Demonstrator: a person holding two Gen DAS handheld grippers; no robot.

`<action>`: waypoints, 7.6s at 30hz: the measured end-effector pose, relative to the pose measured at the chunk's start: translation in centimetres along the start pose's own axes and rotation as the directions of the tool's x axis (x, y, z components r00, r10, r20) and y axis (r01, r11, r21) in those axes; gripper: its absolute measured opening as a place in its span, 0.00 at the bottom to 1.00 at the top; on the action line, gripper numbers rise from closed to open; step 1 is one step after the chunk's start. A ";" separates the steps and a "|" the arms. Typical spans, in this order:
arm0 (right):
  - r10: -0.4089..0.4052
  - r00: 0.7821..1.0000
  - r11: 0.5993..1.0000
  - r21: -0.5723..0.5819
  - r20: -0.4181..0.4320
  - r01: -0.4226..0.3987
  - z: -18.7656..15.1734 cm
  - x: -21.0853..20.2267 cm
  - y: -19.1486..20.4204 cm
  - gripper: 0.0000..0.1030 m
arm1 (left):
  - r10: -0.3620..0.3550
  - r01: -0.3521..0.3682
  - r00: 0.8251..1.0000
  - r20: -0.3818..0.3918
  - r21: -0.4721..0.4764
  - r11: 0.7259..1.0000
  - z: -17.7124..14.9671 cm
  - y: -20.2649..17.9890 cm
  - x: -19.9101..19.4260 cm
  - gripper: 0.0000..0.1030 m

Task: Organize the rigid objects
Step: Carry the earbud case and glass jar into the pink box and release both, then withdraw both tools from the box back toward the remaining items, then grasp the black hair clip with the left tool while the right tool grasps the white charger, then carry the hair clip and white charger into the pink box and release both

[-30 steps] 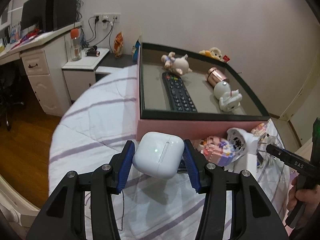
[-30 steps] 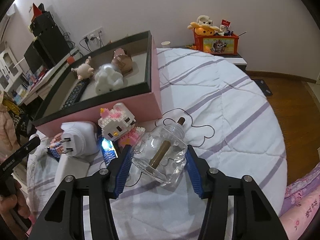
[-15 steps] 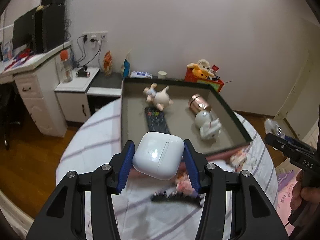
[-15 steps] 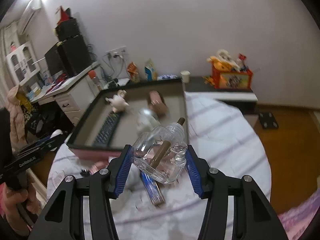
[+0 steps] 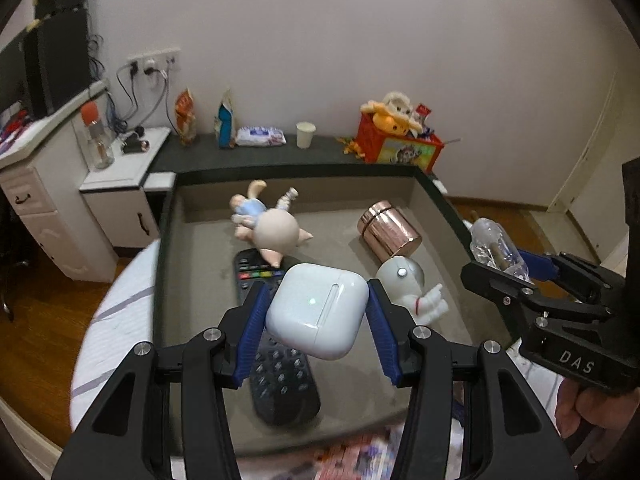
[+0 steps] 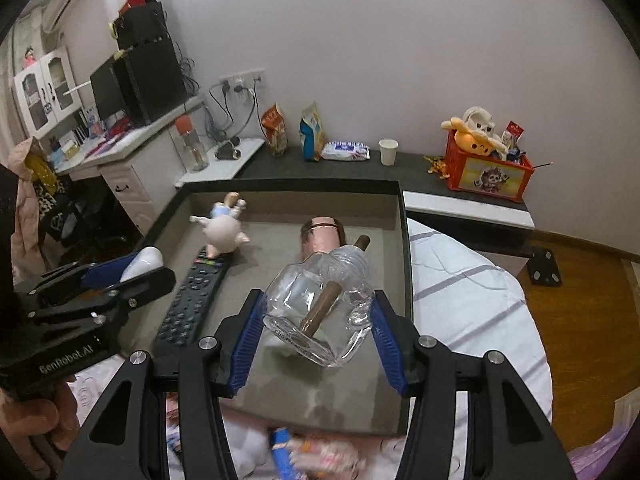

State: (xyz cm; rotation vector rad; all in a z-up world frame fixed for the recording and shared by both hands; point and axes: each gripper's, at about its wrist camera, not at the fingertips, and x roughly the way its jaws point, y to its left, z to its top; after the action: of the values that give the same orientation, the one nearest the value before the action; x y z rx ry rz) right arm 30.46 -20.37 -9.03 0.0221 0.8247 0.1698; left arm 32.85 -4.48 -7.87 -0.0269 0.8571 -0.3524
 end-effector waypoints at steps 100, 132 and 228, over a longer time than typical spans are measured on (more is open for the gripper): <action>0.033 0.993 0.977 0.214 -0.113 -0.008 -14.2 -3.1 6.8 0.57 | 0.127 -0.128 0.991 -0.037 -0.020 0.992 -16.7 2.4 -10.2 1.00; 0.074 0.990 0.979 0.197 -0.118 -0.050 -14.7 -3.3 4.7 0.25 | -0.130 0.166 0.979 -0.156 0.240 0.957 -14.7 -1.3 -3.3 0.84; 0.023 1.000 0.993 0.119 -0.001 -0.023 1.3 -1.4 -1.8 0.85 | 0.005 0.004 0.997 -0.074 0.115 0.993 0.5 0.6 0.1 1.00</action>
State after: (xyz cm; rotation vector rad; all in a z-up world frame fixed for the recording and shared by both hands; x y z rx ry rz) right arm 30.72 -22.26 -7.33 0.1433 0.8368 0.1420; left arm 33.48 -3.96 -7.67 0.0943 0.9092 -0.4040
